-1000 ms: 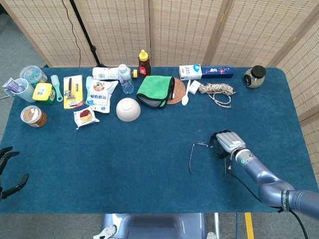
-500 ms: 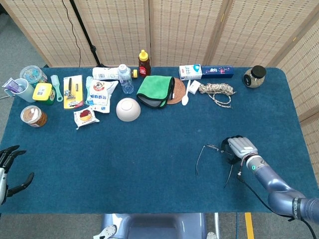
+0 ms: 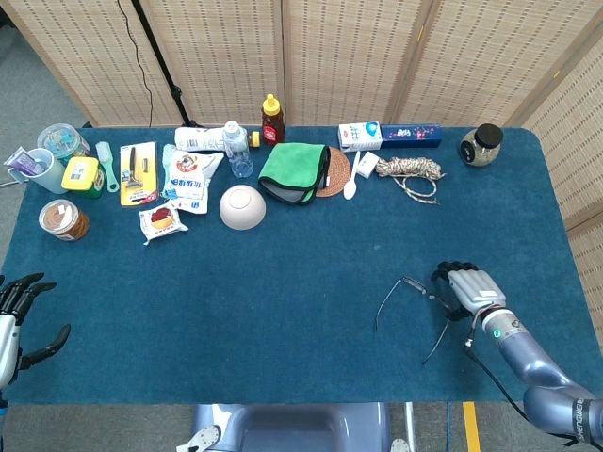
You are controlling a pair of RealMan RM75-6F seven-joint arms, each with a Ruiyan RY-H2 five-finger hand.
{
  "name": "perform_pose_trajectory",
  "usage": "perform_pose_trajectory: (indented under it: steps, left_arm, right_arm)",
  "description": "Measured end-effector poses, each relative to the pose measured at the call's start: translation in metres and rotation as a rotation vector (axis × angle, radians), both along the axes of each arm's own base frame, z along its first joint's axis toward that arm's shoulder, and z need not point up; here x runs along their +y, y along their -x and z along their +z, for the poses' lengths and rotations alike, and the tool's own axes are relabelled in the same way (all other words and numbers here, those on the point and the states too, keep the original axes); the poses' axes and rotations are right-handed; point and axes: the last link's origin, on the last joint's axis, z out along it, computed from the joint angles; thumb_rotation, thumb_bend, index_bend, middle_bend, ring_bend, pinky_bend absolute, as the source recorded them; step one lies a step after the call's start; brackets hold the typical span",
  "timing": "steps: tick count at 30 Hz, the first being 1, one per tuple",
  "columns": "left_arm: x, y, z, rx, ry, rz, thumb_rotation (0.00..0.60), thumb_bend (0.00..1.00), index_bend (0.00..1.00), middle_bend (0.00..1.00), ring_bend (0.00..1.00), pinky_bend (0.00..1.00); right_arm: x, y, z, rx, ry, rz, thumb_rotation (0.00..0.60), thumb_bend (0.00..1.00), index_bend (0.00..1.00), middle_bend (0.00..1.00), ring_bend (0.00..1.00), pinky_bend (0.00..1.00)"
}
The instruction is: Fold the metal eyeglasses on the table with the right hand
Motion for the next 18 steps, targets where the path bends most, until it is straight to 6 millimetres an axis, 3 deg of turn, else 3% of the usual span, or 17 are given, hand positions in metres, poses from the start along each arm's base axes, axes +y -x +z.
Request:
perform_pose_trajectory:
  steps: [12, 18]
  left_arm:
    - [-0.002, 0.002, 0.004, 0.010, -0.008, 0.010, 0.537, 0.26, 0.26, 0.19, 0.15, 0.00]
    - [-0.002, 0.002, 0.005, 0.005, -0.008, 0.009, 0.537, 0.26, 0.26, 0.19, 0.15, 0.00]
  right_arm:
    - [0.005, 0.019, 0.008, 0.011, 0.111, 0.090, 0.600, 0.27, 0.30, 0.04, 0.00, 0.01]
    - [0.016, 0.033, 0.007, 0.016, 0.136, 0.106, 0.600, 0.19, 0.31, 0.04, 0.00, 0.01]
